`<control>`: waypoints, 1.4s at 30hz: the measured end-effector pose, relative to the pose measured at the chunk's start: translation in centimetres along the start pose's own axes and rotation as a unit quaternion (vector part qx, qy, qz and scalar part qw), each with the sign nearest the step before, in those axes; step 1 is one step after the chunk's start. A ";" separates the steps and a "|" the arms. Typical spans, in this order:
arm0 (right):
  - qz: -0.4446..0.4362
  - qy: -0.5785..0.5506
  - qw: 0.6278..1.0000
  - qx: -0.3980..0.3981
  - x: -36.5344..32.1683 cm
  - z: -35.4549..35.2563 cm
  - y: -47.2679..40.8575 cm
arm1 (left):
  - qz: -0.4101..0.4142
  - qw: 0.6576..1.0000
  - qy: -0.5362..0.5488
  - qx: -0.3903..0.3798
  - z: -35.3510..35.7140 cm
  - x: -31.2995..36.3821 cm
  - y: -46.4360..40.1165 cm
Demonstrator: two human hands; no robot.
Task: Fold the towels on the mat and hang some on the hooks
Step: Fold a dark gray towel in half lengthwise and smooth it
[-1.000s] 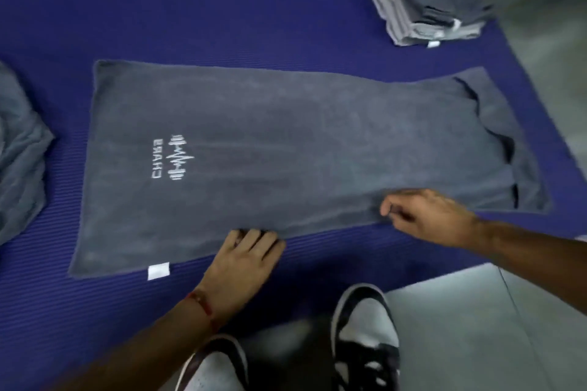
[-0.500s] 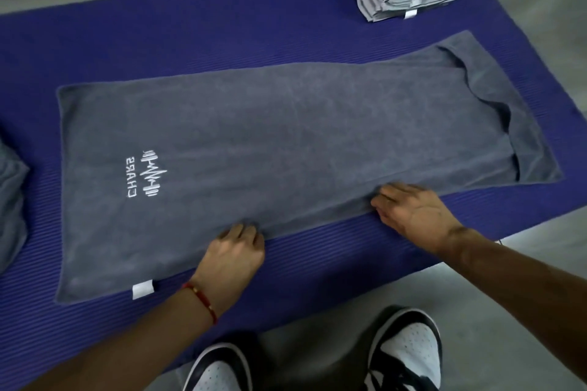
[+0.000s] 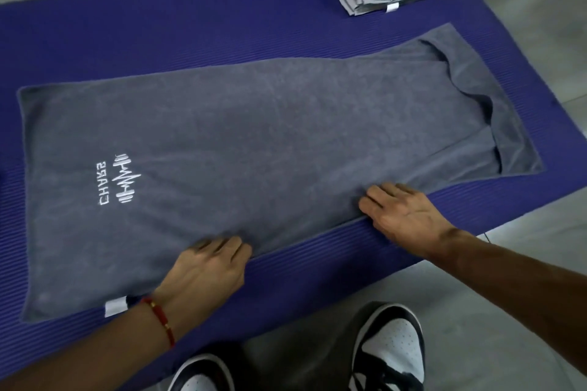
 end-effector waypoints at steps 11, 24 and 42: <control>0.581 -0.164 0.797 0.032 16.3 0.0 9.7 | 0.190 0.979 -0.023 -0.075 -2.0 -1.7 -12.3; 0.801 -0.241 0.545 0.058 25.3 3.8 13.2 | 0.008 0.994 -0.056 -0.093 3.9 -3.8 -30.6; 0.349 -0.063 0.935 -0.002 34.8 0.4 -18.7 | -0.124 0.990 -0.006 -0.068 5.1 -8.2 -31.1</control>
Point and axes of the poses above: each hand's wrist, its own y-axis away from the middle knuckle, its own z-axis out of the palm, x = y × z, the point moved 6 cm from there along -y, towards the middle knuckle, and after that the axes turned 10 degrees about z, right-handed, at the moved point
